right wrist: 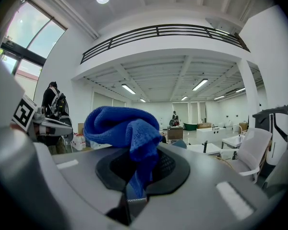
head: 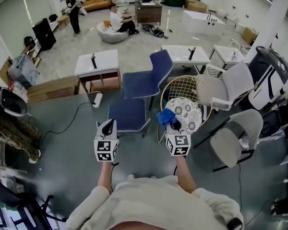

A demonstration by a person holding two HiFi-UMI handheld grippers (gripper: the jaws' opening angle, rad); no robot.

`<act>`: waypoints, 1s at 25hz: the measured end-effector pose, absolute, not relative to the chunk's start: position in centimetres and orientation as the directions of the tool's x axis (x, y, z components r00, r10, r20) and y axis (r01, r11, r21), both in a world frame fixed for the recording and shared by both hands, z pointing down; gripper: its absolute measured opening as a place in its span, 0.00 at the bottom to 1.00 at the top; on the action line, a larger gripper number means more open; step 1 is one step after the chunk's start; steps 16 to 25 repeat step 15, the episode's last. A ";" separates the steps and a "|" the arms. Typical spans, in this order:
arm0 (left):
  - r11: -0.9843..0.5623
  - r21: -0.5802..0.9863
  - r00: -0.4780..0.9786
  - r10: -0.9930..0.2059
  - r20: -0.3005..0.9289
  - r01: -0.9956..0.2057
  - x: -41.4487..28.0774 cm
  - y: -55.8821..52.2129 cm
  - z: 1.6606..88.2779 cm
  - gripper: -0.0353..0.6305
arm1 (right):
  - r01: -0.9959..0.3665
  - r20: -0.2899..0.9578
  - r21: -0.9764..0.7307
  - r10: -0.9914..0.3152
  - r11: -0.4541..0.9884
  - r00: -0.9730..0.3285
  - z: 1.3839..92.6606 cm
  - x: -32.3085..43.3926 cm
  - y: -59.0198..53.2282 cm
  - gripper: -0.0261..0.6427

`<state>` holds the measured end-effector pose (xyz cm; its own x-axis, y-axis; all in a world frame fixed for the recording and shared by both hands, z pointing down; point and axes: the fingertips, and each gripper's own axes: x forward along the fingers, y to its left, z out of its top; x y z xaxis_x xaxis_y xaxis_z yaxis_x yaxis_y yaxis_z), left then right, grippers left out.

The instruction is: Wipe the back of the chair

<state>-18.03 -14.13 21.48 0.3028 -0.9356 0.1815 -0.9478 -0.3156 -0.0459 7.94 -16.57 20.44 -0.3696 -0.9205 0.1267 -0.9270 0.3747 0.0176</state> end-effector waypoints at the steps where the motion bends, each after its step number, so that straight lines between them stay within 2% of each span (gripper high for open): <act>1: -0.316 -0.045 0.303 -0.936 0.181 -0.948 -18.0 -14.1 21.5 0.06 | -0.927 0.127 0.023 -0.921 0.375 -0.369 20.4 8.0 -16.6 0.11; 25: -0.341 -0.059 0.326 -0.928 0.180 -0.938 -17.0 -14.5 21.9 0.06 | -0.940 0.136 0.028 -0.933 0.341 -0.334 20.9 9.9 -16.7 0.11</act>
